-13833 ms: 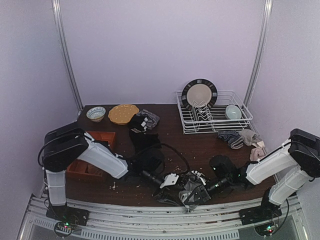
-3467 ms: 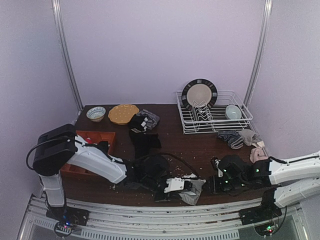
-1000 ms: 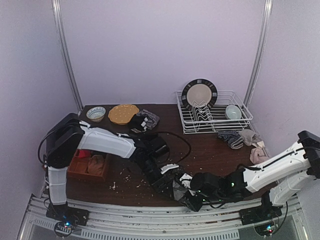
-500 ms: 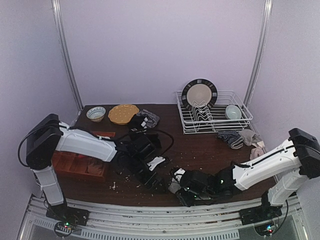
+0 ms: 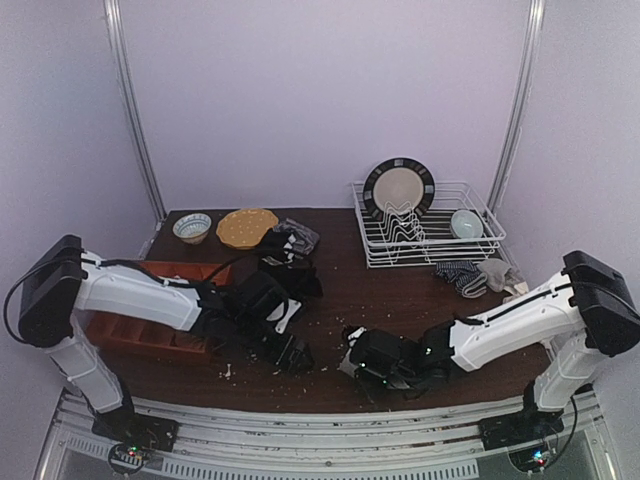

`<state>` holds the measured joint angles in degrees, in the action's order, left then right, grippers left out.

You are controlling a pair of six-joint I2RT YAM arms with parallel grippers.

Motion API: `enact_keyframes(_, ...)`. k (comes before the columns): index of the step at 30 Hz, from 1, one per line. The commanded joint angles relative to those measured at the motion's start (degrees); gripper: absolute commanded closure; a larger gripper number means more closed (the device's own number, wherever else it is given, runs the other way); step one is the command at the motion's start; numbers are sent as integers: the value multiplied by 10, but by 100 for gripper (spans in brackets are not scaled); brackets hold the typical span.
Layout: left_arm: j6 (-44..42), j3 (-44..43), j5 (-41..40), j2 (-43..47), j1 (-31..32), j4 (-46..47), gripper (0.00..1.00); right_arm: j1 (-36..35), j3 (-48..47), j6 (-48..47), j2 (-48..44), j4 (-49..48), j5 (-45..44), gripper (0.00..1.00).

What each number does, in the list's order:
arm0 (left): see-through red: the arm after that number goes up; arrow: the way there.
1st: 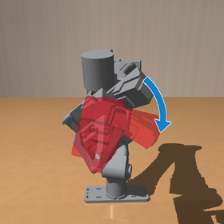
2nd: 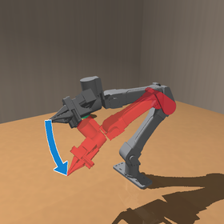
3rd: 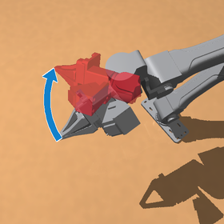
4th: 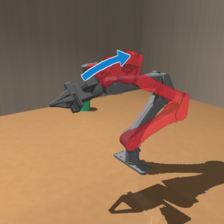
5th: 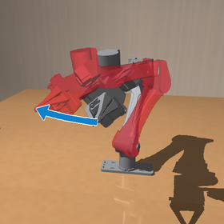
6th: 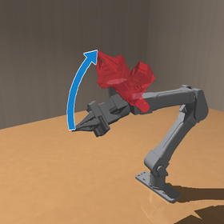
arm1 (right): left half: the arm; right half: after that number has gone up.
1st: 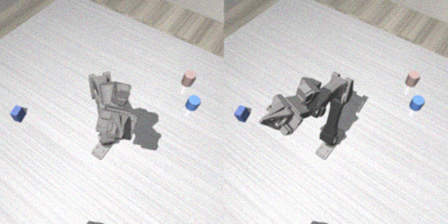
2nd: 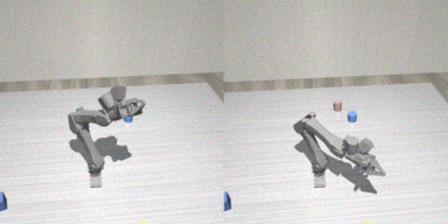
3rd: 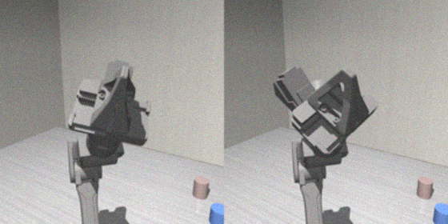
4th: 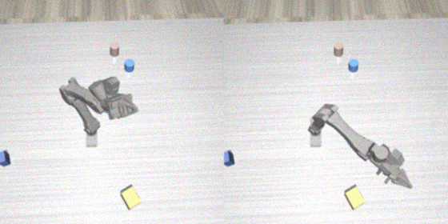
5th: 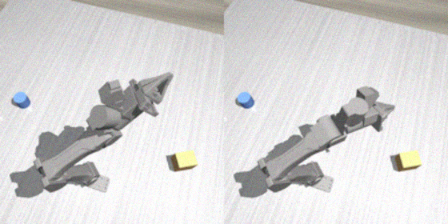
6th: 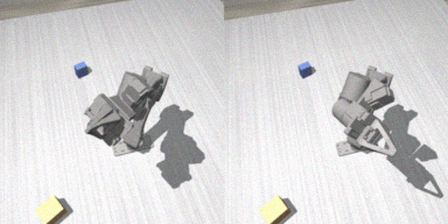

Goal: Roll the underwear
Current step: Roll the underwear at the center of the board.

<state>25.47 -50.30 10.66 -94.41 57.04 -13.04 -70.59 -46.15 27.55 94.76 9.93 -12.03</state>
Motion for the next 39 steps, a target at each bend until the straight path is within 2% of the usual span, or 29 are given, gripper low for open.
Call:
enact_keyframes(1,2,18,-22,31,1,47,14,9,49,12,21,83,72,80)
enact_keyframes(5,-7,34,-50,46,15,95,14,15,63,2,-1,39,142,94)
enact_keyframes(7,-14,51,-93,57,30,140,12,32,77,9,-10,-1,193,99)
enact_keyframes(11,-28,113,-166,101,59,260,3,89,123,29,-29,-78,318,100)
enact_keyframes(14,-5,116,-187,124,60,260,2,123,149,41,-45,-123,390,100)
enact_keyframes(18,-45,166,-92,116,60,411,2,161,173,66,-55,-180,475,100)
enact_keyframes(20,-84,146,-33,82,60,421,3,176,180,78,-48,-205,506,100)
enact_keyframes(23,-148,95,30,19,62,398,12,197,198,96,-34,-238,537,100)
enact_keyframes(28,-257,91,109,-65,62,498,16,222,217,110,-17,-272,563,100)
enact_keyframes(34,-409,71,142,-114,62,508,15,234,216,104,-13,-269,578,100)
enact_keyframes(39,-513,31,159,-132,71,442,15,243,215,97,-10,-263,586,100)
